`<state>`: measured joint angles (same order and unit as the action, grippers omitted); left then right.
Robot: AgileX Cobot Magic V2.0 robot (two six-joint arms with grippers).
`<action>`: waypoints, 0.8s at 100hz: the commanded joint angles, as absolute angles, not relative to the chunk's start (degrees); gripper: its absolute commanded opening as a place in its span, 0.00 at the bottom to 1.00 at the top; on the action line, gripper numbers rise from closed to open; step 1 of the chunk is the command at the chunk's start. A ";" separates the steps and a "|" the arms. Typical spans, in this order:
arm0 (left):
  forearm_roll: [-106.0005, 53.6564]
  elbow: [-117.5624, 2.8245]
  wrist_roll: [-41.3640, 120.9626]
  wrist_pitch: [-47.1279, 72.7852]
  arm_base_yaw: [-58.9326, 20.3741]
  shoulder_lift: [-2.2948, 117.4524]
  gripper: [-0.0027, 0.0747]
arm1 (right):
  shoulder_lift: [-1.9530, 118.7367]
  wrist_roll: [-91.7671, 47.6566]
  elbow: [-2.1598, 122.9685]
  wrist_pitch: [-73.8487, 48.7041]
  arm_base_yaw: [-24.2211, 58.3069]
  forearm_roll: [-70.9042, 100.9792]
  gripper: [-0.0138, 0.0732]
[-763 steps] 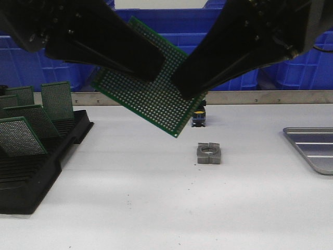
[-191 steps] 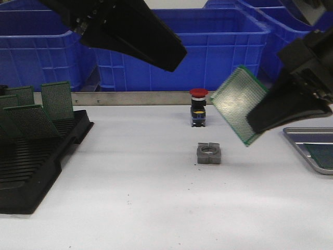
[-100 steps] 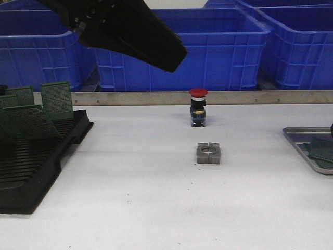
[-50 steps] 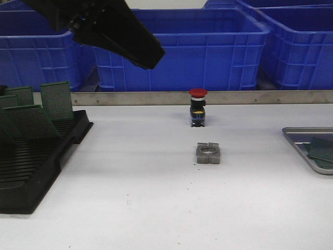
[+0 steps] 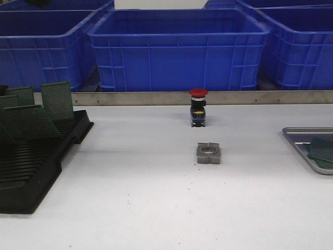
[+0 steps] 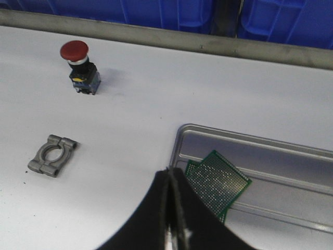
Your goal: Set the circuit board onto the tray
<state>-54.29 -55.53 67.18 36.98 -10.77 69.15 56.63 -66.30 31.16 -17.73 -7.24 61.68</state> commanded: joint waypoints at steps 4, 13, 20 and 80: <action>-56.63 -51.22 65.69 26.03 -9.14 60.35 0.01 | 51.04 -66.97 30.89 -12.67 -4.09 62.64 0.09; -59.57 -45.64 65.54 17.18 -8.84 54.09 0.01 | 46.56 -66.97 28.72 -10.58 -2.34 62.79 0.09; -61.59 -41.40 65.54 12.03 -8.84 49.19 0.01 | 42.54 -66.97 27.06 -10.14 -1.78 62.86 0.09; -63.66 -15.36 65.54 6.69 -8.78 10.16 0.01 | 10.27 -66.92 14.40 -13.05 -1.73 64.41 0.09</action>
<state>-62.10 -15.95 66.24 9.57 -8.97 13.80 12.11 -66.42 14.04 -13.97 -1.72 63.16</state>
